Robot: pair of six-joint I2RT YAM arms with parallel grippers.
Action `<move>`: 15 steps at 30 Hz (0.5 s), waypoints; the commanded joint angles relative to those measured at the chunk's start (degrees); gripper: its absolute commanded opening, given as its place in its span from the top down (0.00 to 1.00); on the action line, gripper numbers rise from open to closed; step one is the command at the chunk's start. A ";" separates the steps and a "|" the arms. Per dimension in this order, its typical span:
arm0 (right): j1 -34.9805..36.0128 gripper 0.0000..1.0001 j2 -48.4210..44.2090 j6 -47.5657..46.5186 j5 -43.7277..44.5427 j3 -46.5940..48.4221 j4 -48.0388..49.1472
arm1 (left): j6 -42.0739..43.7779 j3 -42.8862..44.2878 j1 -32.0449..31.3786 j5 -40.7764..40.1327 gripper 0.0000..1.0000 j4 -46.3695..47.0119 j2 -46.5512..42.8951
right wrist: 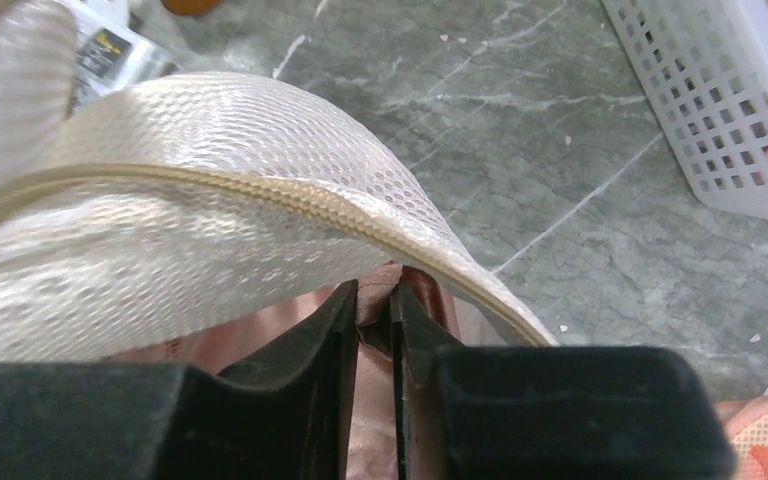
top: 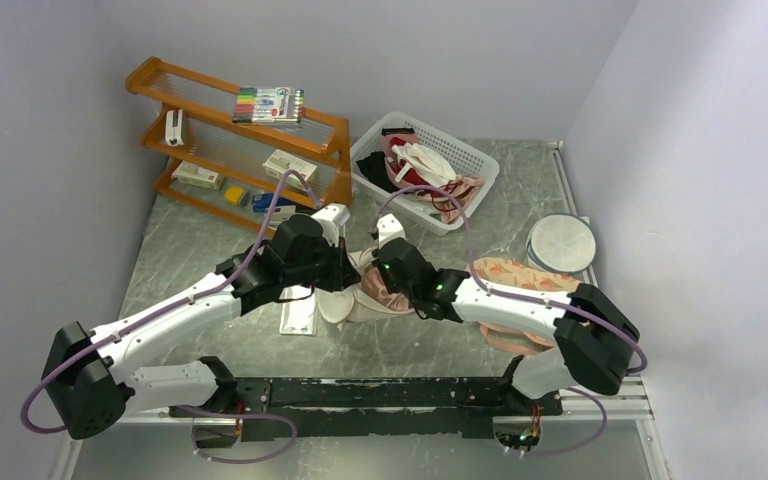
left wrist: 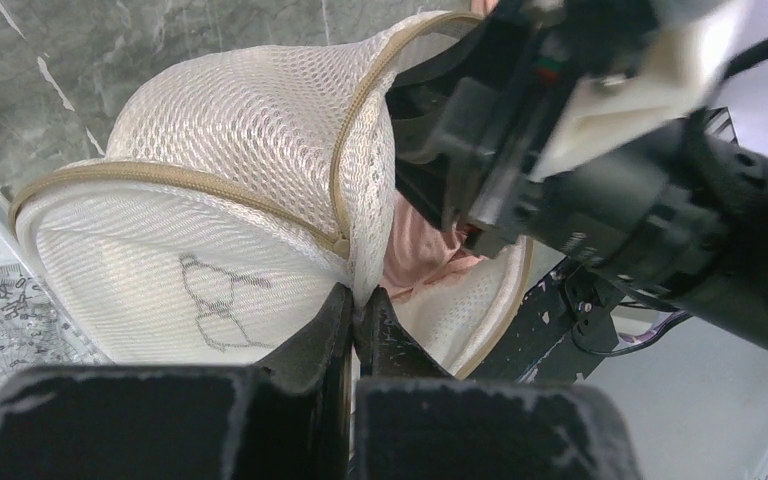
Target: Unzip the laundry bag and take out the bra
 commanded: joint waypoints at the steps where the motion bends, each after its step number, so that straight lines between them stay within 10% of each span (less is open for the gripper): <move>1: 0.17 0.87 -5.33 1.96 -2.41 1.78 -3.82 | -0.03 0.18 0.00 -1.14 0.93 0.83 -1.63; 15: 0.21 1.00 -21.69 9.30 -10.97 3.71 -15.54 | 0.13 -0.88 0.09 -1.16 0.93 1.88 -0.76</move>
